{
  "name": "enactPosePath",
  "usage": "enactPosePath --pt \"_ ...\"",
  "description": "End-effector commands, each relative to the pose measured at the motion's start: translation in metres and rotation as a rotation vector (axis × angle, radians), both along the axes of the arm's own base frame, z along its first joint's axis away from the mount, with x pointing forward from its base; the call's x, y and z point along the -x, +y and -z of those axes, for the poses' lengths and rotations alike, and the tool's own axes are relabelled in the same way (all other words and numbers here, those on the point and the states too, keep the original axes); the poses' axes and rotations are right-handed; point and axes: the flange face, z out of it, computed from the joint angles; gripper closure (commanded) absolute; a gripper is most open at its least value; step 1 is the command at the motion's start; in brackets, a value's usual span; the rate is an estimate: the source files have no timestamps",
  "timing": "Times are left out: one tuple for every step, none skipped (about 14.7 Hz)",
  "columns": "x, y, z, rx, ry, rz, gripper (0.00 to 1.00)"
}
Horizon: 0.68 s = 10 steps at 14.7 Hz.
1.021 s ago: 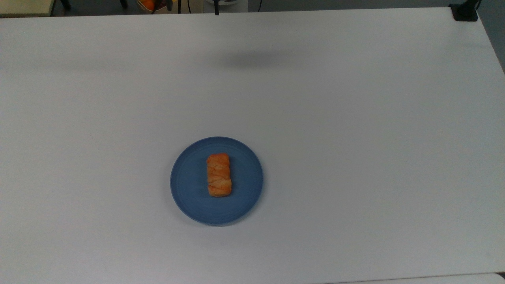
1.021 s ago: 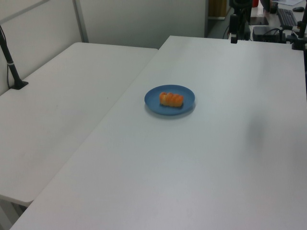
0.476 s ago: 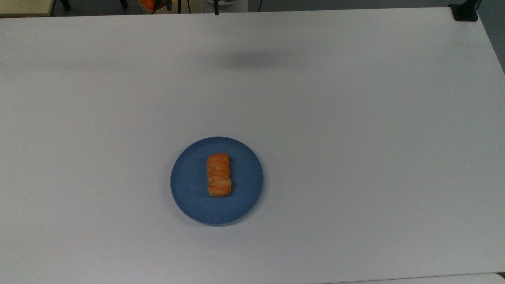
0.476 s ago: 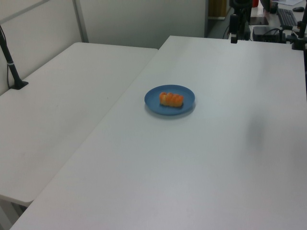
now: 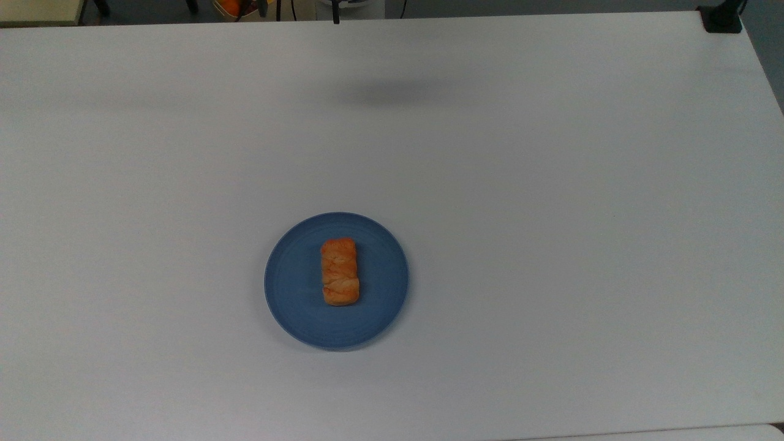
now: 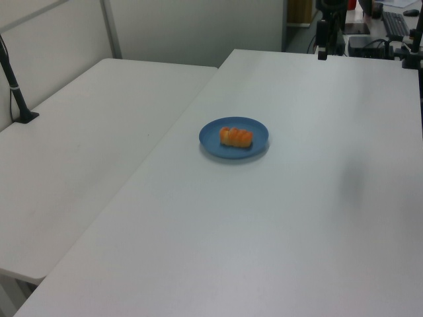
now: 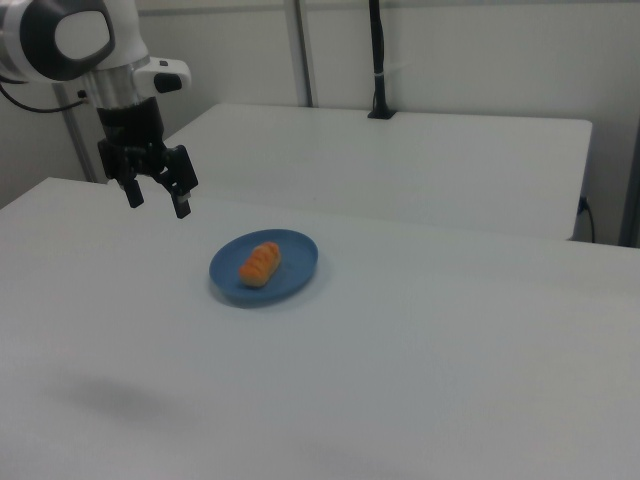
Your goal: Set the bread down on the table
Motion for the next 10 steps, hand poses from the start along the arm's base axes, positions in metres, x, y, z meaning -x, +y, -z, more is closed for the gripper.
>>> enactPosePath --pt "-0.011 0.002 -0.007 -0.02 -0.016 -0.005 0.0" --pt "-0.013 0.001 -0.004 -0.019 -0.012 -0.005 0.0" --pt "-0.013 0.001 -0.003 -0.019 -0.011 -0.007 0.0" --pt "-0.014 0.002 -0.002 -0.02 -0.01 -0.009 0.0" --pt "-0.019 0.002 0.006 -0.018 0.001 -0.008 0.0" --pt "-0.03 0.003 0.009 -0.016 -0.009 -0.01 0.0" --pt "-0.04 0.005 0.011 -0.015 -0.042 -0.017 0.0" --pt "-0.053 0.006 0.017 -0.014 -0.093 -0.02 0.0" --pt "-0.062 0.007 0.025 -0.013 -0.116 -0.023 0.0" --pt "-0.07 0.008 0.033 -0.012 -0.138 -0.022 0.0"
